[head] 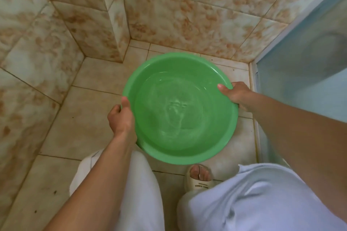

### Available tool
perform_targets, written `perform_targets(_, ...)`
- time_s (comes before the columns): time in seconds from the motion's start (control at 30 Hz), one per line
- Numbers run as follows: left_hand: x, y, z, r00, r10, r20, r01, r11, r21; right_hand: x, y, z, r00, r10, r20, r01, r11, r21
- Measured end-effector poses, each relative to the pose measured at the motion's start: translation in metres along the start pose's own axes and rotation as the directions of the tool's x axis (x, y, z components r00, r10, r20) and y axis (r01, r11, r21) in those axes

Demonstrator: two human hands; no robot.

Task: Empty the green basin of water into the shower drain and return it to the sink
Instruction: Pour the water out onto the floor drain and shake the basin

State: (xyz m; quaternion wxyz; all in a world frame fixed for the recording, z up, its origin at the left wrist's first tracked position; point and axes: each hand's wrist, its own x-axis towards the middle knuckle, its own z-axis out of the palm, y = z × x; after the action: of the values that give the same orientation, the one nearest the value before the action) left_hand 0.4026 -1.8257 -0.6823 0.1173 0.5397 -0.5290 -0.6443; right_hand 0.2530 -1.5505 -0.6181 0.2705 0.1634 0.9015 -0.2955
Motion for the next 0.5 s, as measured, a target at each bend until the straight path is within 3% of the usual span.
perform_targets(0.2,-0.001,-0.026,0.013,0.997,-0.077,-0.020,0.077,0.996,0.049,0.025,0.037,0.001,0.997,0.051,0.050,-0.047,0.995,-0.083)
perform_targets(0.4,-0.001,-0.041,0.035,0.997,-0.071,0.017,0.068,0.988,0.140,0.020,0.049,-0.005,0.986,0.165,0.032,-0.166,0.986,0.026)
perform_targets(0.5,-0.005,-0.049,0.046,0.992,-0.097,0.082,0.077,0.973,0.219,0.026,0.055,-0.012,0.987,0.156,0.037,-0.157,0.987,0.045)
